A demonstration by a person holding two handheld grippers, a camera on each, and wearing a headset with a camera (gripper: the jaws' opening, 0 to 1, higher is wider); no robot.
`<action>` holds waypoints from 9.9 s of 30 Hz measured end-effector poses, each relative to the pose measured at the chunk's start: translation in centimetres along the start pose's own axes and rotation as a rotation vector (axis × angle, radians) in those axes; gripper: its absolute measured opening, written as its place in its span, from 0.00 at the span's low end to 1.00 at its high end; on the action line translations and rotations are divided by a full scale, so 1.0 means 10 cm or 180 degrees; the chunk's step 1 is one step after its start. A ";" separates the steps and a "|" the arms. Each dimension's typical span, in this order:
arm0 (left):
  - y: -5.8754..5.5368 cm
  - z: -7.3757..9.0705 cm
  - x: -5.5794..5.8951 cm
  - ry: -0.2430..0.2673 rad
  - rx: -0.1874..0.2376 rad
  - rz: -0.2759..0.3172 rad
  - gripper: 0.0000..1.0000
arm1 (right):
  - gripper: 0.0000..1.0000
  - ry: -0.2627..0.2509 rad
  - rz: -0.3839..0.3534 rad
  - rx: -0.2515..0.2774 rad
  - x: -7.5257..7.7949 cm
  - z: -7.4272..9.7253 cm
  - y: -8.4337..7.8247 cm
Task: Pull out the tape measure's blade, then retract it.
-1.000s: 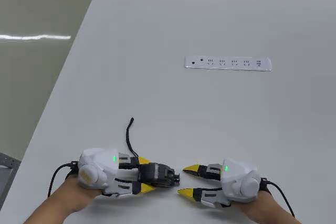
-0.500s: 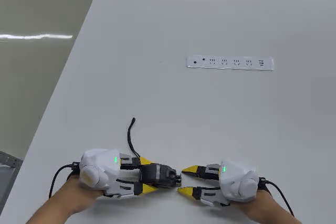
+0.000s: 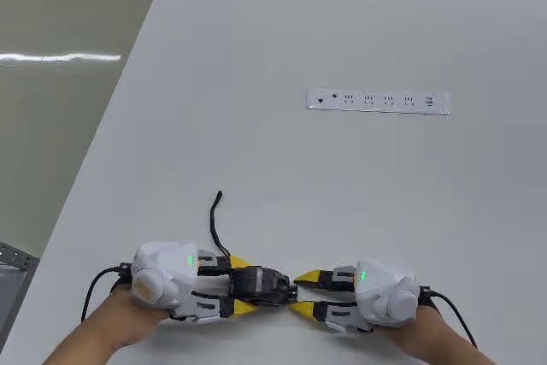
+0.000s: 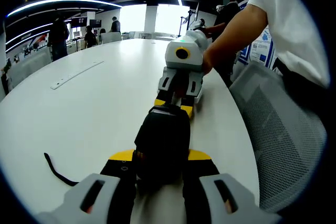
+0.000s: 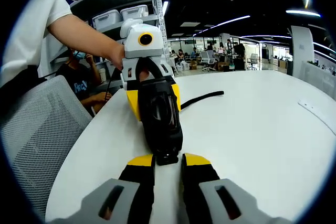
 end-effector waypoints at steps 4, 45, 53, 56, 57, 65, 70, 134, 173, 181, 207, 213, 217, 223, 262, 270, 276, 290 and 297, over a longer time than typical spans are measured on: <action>0.00 0.00 0.00 -0.0004 -0.0005 -0.0003 0.30 | 0.15 0.0057 0.0018 -0.0012 0.00 -0.02 0.01; -0.01 0.00 -0.01 0.0007 0.0027 0.0025 0.30 | 0.12 0.0052 0.0077 0.0033 -0.01 -0.01 0.00; -0.01 0.00 -0.01 0.0012 0.0036 0.0034 0.29 | 0.12 0.0037 0.0103 0.0030 0.00 0.01 -0.01; 0.00 0.00 -0.01 0.0012 0.0036 0.0036 0.29 | 0.12 0.0035 0.0105 0.0023 0.00 0.02 -0.02; 0.00 0.00 -0.01 0.0013 0.0036 0.0041 0.29 | 0.12 0.0033 0.0102 0.0023 0.00 0.02 -0.02; 0.00 0.00 -0.01 0.0014 0.0044 0.0044 0.30 | 0.12 0.0010 0.0088 0.0023 0.00 0.06 -0.03; 0.00 0.00 -0.01 0.0012 0.0040 0.0043 0.30 | 0.12 -0.0004 0.0088 0.0019 0.00 0.09 -0.05; 0.00 -0.01 0.01 0.0003 0.0036 0.0068 0.30 | 0.11 -0.0128 0.0028 -0.0007 -0.03 0.51 -0.22; -0.01 -0.01 0.00 0.0007 0.0017 0.0101 0.30 | 0.11 -0.0259 -0.0091 -0.0020 -0.04 0.96 -0.42; -0.03 -0.02 -0.01 0.0006 0.0013 0.0114 0.30 | 0.10 -0.0272 -0.0121 -0.0025 -0.04 1.04 -0.46; -0.02 -0.02 0.00 0.0004 -0.0001 0.0122 0.30 | 0.10 -0.0301 -0.0159 -0.0025 -0.07 1.29 -0.55; -0.02 -0.02 0.00 0.0003 -0.0003 0.0124 0.30 | 0.10 -0.0308 -0.0174 -0.0026 -0.07 1.34 -0.58; -0.02 -0.02 0.00 0.0002 -0.0008 0.0121 0.30 | 0.10 -0.0321 -0.0183 -0.0023 -0.07 1.39 -0.59; -0.01 -0.02 0.00 0.0003 -0.0008 0.0122 0.30 | 0.10 -0.0338 -0.0202 -0.0029 -0.07 1.44 -0.62; -0.02 -0.02 0.00 0.0004 -0.0027 0.0148 0.30 | 0.09 -0.0436 -0.0306 -0.0040 -0.06 1.77 -0.74; -0.02 -0.02 -0.01 0.0006 -0.0030 0.0149 0.30 | 0.09 -0.0466 -0.0313 -0.0042 -0.06 1.85 -0.78; -0.01 -0.02 0.00 0.0008 -0.0033 0.0152 0.30 | 0.09 -0.0483 -0.0334 -0.0039 -0.06 1.89 -0.79; -0.02 -0.02 0.00 0.0009 -0.0034 0.0161 0.30 | 0.09 -0.0541 -0.0351 -0.0066 -0.06 2.02 -0.84; -0.02 -0.02 0.00 0.0008 -0.0042 0.0158 0.30 | 0.09 -0.0555 -0.0345 -0.0080 -0.06 2.05 -0.85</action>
Point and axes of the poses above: the centre of the closed fingertips' face, and the gripper's own axes: z roughly backward along the fingers, x roughly to its right, y roughly out of its top, the point moved 6 cm from there along z, roughly backward along the fingers, and after that the axes turned 5 degrees about y, right-handed, at the moved point
